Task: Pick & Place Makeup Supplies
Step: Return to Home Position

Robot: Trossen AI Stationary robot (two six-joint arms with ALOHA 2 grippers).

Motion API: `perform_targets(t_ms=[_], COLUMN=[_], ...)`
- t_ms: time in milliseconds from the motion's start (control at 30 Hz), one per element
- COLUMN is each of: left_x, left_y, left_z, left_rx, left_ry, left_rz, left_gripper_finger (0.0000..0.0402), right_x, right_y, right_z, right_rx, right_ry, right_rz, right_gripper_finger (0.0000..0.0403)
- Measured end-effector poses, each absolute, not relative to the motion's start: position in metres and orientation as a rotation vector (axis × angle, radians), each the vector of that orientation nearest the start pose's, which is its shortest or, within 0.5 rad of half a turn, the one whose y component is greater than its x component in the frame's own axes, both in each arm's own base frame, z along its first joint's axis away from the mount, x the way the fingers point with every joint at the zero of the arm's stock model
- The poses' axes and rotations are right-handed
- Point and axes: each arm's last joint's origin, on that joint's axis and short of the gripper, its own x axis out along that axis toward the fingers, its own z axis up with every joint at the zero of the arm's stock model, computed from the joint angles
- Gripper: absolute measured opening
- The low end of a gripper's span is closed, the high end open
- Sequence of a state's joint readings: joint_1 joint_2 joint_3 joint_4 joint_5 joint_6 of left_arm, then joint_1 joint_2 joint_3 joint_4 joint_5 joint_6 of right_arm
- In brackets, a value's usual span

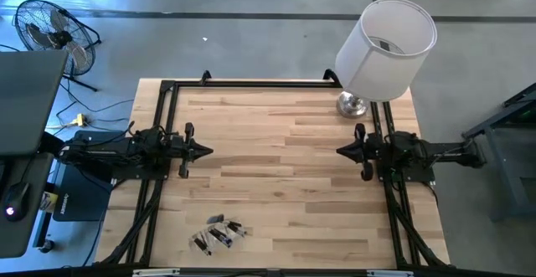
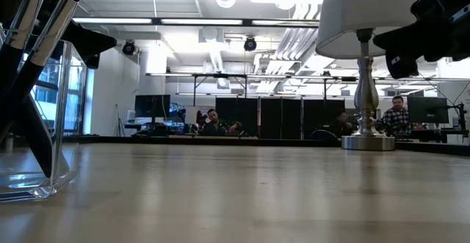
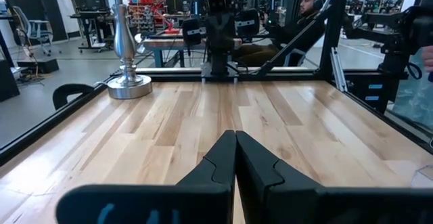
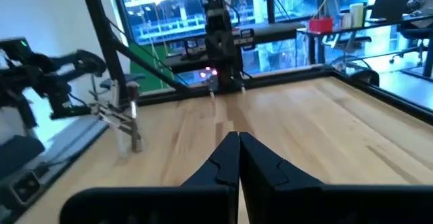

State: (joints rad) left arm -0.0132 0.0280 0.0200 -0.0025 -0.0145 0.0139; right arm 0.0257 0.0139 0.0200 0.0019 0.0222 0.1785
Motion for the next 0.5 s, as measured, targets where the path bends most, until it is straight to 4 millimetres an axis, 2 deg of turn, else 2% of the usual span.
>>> perform_targets(t_ms=[500], left_x=[0.0983], left_y=[-0.0009], left_z=[0.1679], left_rx=[0.014], left_ry=[0.011], left_rz=[0.001], left_gripper_finger=[0.0001], right_x=[0.0977], right_y=[0.0027], right_z=[0.1682], right_rx=[0.177], right_ry=[0.007], right_rz=[0.03], right_gripper_finger=[0.0003])
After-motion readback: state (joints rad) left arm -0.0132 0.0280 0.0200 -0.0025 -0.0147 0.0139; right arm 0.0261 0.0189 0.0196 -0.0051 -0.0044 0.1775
